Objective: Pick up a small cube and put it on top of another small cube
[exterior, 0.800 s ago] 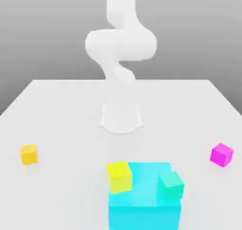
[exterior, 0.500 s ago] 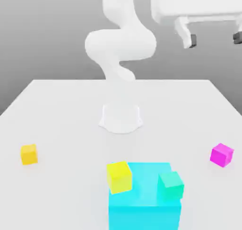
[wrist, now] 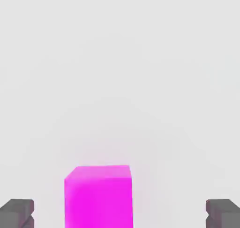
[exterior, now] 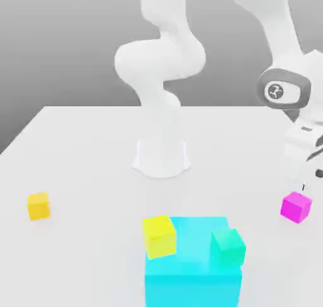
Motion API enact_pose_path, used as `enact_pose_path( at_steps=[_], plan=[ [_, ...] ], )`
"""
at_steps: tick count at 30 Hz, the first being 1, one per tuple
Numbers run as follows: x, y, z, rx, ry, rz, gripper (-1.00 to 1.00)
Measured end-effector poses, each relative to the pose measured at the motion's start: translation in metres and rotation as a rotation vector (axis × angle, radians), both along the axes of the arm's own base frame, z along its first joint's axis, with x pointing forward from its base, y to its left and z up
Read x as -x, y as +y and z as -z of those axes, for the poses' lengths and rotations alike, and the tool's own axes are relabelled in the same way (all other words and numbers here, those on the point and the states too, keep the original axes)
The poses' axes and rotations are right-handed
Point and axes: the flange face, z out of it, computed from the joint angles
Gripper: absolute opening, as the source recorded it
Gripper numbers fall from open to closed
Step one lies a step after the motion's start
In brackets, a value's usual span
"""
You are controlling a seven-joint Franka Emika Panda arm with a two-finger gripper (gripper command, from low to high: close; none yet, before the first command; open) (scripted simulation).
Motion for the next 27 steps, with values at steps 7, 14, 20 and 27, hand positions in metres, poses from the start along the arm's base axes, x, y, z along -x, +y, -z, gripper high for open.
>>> enact_pose_path(
  at_steps=[7, 14, 20, 27],
  plan=[
    [0.004, -0.001, 0.050, 0.004, 0.005, -0.004, -1.00],
    [0.003, 0.000, 0.033, 0.003, 0.005, -0.003, -1.00],
    [-0.025, -0.013, -0.023, 0.009, 0.000, 0.003, -1.00],
    [-0.147, -0.105, -0.080, 0.016, -0.002, 0.067, -1.00]
  ],
)
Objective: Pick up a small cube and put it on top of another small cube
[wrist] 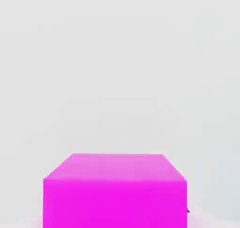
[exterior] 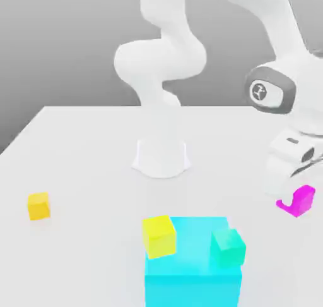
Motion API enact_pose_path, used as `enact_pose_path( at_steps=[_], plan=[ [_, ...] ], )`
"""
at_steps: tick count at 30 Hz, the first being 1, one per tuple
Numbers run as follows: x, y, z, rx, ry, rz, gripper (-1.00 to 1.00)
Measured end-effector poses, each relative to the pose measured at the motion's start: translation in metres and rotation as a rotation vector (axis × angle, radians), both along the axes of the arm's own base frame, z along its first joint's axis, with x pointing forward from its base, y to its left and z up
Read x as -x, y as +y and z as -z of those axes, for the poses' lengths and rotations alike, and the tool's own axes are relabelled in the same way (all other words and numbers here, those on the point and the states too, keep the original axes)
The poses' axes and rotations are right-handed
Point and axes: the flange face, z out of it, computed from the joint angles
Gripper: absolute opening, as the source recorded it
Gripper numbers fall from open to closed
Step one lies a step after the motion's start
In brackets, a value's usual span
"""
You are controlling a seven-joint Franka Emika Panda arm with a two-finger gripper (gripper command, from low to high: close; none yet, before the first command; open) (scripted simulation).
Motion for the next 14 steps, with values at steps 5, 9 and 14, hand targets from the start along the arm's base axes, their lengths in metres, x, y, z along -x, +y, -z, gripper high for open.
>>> enact_pose_path(
  at_steps=[5, 9, 14],
  plan=[
    [-0.058, -0.087, -0.046, -0.007, 0.005, 0.023, -1.00],
    [-0.074, -0.118, -0.035, -0.013, 0.007, 0.011, -1.00],
    [-0.074, -0.118, -0.009, -0.013, 0.007, 0.006, 1.00]
  ],
)
